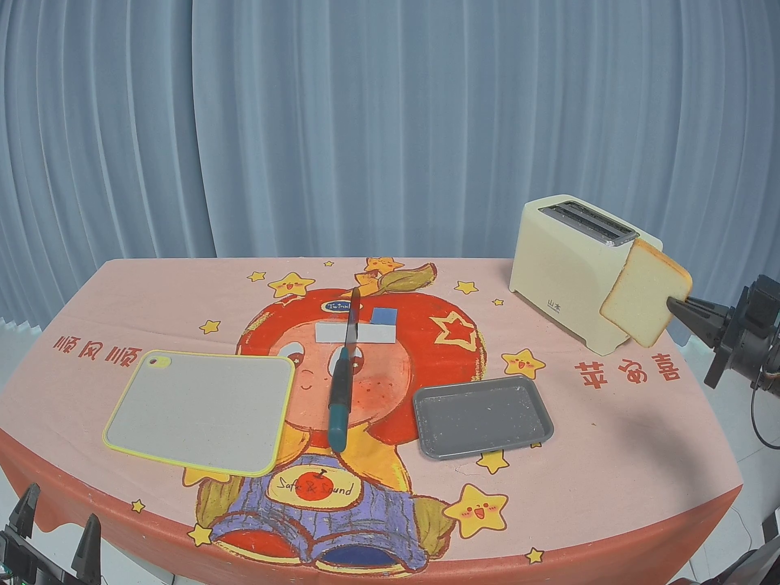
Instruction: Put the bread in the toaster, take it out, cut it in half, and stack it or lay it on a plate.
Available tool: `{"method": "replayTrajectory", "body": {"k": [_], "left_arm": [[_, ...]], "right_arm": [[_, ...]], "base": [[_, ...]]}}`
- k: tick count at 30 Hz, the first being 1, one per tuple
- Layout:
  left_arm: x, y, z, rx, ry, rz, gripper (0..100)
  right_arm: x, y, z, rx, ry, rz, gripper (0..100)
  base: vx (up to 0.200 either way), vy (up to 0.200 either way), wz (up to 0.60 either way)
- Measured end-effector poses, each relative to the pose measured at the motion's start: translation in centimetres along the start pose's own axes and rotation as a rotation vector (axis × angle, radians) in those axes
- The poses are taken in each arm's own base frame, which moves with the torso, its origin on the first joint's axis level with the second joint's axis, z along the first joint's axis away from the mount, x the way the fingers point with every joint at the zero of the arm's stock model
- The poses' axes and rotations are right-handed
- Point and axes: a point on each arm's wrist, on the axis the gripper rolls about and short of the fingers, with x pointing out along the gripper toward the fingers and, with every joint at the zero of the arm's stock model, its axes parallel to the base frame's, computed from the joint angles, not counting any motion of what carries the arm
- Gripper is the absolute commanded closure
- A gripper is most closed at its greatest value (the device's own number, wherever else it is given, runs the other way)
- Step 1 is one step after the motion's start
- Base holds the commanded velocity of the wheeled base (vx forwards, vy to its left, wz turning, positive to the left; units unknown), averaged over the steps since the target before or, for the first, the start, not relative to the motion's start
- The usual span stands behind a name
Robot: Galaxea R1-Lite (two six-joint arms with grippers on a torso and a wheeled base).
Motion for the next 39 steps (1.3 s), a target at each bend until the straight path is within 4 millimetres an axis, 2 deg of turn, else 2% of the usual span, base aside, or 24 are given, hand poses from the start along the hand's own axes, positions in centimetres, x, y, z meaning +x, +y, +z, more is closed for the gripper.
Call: {"method": "replayTrajectory", "body": {"k": [12,31,39], "left_arm": [[0.0,0.0,0.0,0.0,0.0,0.0,0],[0.0,0.0,0.0,0.0,0.0,0.0,0],[0.0,0.0,0.0,0.0,0.0,0.0,0]], "right_arm": [[2.0,-2.5,0.7,0.0,-0.003,-0.043,100],[5.2,-4.9,0.4,0.013,0.019,-0.047,100],[6.6,-6.2,1.3,-0.003,-0.012,-0.056,100]], "base": [[0.0,0.0,0.0],[0.0,0.0,0.0],[0.0,0.0,0.0]]}}
